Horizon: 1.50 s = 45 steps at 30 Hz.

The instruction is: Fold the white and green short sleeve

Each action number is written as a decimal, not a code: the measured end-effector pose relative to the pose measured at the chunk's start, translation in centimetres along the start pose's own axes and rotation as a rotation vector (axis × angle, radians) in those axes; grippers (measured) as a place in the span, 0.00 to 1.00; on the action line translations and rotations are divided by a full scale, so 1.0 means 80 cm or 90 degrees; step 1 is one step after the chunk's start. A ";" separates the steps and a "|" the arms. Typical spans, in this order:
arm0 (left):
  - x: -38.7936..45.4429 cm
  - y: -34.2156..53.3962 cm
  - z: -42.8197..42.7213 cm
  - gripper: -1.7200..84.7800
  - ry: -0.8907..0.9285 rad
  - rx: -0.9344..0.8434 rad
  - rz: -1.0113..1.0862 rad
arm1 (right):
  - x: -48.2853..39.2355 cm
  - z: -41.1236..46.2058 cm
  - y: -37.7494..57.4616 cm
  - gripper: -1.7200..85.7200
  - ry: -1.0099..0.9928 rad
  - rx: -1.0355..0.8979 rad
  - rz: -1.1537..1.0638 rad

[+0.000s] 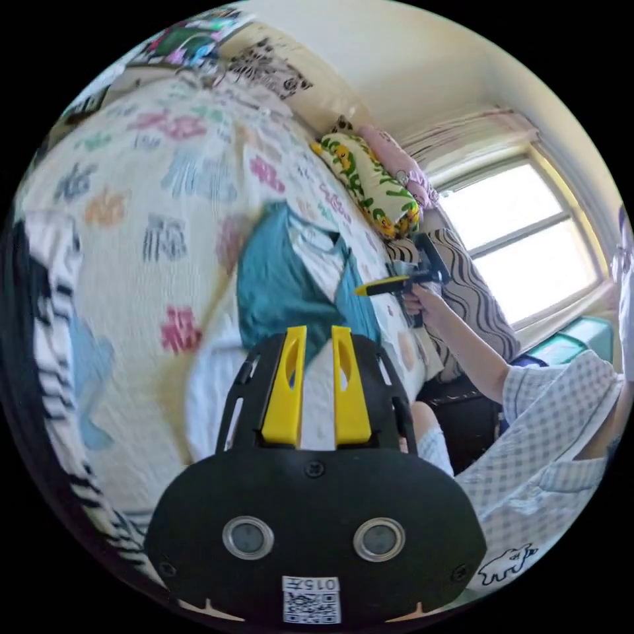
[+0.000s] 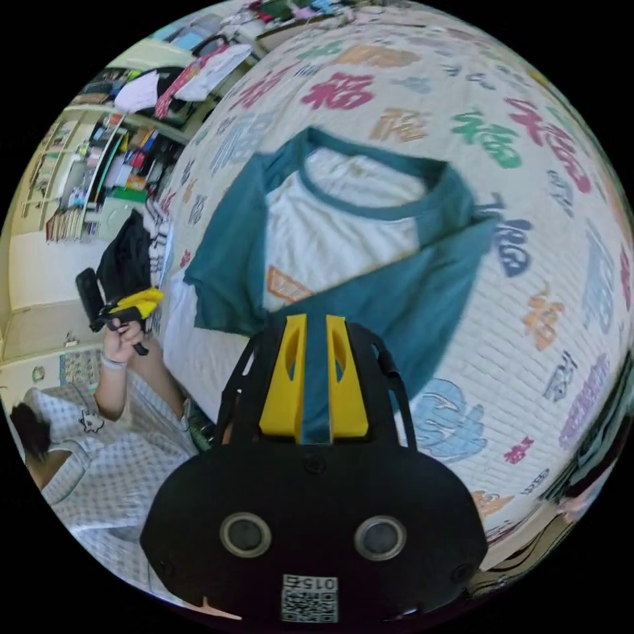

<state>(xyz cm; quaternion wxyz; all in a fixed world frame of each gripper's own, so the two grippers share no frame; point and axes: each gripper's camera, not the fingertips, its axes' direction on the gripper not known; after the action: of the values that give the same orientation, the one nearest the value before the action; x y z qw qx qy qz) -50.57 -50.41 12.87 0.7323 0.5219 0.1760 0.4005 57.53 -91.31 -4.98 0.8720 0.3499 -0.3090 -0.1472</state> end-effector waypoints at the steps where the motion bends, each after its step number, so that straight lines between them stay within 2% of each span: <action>1: 0.005 -0.035 0.001 0.11 -0.029 0.017 0.031 | 0.016 -0.024 0.003 0.11 0.001 0.045 0.026; 6: 0.020 -0.181 0.080 0.14 -0.117 0.001 0.103 | 0.061 -0.083 -0.012 0.12 0.031 0.122 0.099; 8: 0.017 -0.229 0.149 0.14 -0.179 -0.068 0.096 | 0.067 -0.092 -0.025 0.13 0.030 0.110 0.112; 13: 0.006 -0.248 0.265 0.11 -0.240 -0.253 0.100 | 0.071 -0.087 -0.033 0.11 -0.008 0.034 0.123; 14: 0.008 -0.246 0.274 0.08 -0.272 -0.258 0.117 | 0.069 -0.090 -0.028 0.09 -0.004 0.031 0.123; 16: 0.007 -0.248 0.279 0.05 -0.258 -0.269 0.125 | 0.065 -0.100 -0.018 0.03 -0.011 0.027 0.103; 21: 0.020 -0.262 0.263 0.02 -0.240 -0.212 0.126 | 0.052 -0.143 0.008 0.01 0.012 0.063 0.120; 28: 0.060 -0.275 0.226 0.02 -0.238 -0.068 0.140 | 0.016 -0.234 0.043 0.01 -0.002 0.179 0.157; 33: 0.094 -0.227 0.185 0.02 -0.210 -0.038 0.215 | -0.048 -0.269 0.111 0.01 -0.010 0.196 0.084; 39: 0.148 -0.053 0.091 0.02 -0.094 -0.014 0.320 | -0.163 -0.281 0.310 0.01 -0.045 0.204 -0.058; 41: 0.172 0.037 0.062 0.02 -0.064 -0.039 0.356 | -0.216 -0.257 0.397 0.01 -0.033 0.176 -0.090; 45: 0.199 0.159 0.053 0.02 -0.085 -0.126 0.385 | -0.274 -0.200 0.501 0.01 -0.050 0.118 -0.075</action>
<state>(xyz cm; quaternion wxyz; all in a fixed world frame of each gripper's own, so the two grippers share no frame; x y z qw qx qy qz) -43.00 -39.08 28.62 0.6372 0.5017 -0.0755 0.5802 52.64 -44.11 4.51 0.8130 0.4403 -0.3343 -0.1831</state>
